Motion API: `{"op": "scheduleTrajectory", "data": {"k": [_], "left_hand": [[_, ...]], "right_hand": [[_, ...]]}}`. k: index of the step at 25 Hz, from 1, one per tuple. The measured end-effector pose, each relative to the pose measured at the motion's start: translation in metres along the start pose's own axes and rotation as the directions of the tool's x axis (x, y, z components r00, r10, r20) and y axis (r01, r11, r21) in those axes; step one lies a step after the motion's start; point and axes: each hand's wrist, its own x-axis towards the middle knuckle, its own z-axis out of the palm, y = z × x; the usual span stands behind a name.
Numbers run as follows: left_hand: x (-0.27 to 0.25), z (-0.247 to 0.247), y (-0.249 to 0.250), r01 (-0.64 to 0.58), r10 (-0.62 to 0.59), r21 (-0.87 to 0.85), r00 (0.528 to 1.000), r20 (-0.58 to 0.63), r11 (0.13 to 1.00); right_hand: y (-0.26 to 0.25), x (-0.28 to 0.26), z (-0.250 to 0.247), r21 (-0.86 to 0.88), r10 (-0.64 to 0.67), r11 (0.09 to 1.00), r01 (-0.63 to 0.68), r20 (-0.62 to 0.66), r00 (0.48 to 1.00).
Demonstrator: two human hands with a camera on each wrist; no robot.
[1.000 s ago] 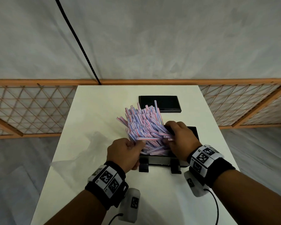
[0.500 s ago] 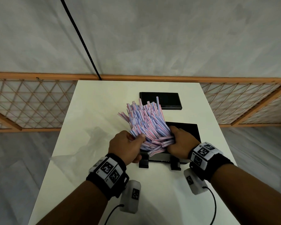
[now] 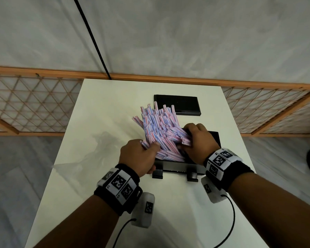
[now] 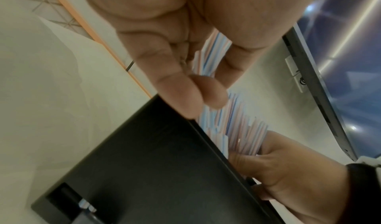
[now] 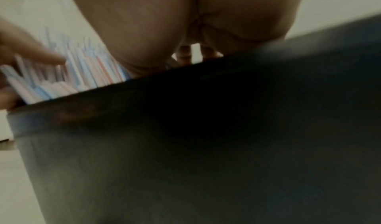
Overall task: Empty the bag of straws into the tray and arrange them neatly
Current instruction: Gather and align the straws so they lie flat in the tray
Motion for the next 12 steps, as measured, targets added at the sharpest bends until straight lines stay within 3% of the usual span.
{"op": "scheduleTrajectory", "data": {"k": [2,4,7,9,12], "left_hand": [[-0.001,0.000,0.000,-0.047,0.047,0.081,0.999,-0.006,0.996],[0.002,0.000,0.000,-0.075,0.076,0.106,0.997,-0.005,0.992],[0.001,0.000,0.001,-0.146,0.157,0.187,0.987,-0.044,0.971],[-0.001,0.001,0.001,-0.165,0.181,0.177,0.980,-0.079,0.970],[-0.003,0.002,0.000,-0.088,0.098,0.165,0.994,-0.056,0.982]], "right_hand": [[0.006,-0.011,-0.005,-0.028,0.080,0.996,-0.084,-0.123,0.989],[0.009,-0.025,-0.010,-0.033,0.136,0.990,-0.140,-0.105,0.985],[0.007,-0.041,0.000,0.053,-0.014,0.999,0.008,0.109,0.994],[0.008,-0.042,0.011,0.104,-0.149,0.985,0.138,0.110,0.983],[0.010,-0.037,0.018,0.041,-0.149,0.988,0.146,0.111,0.983]]}}
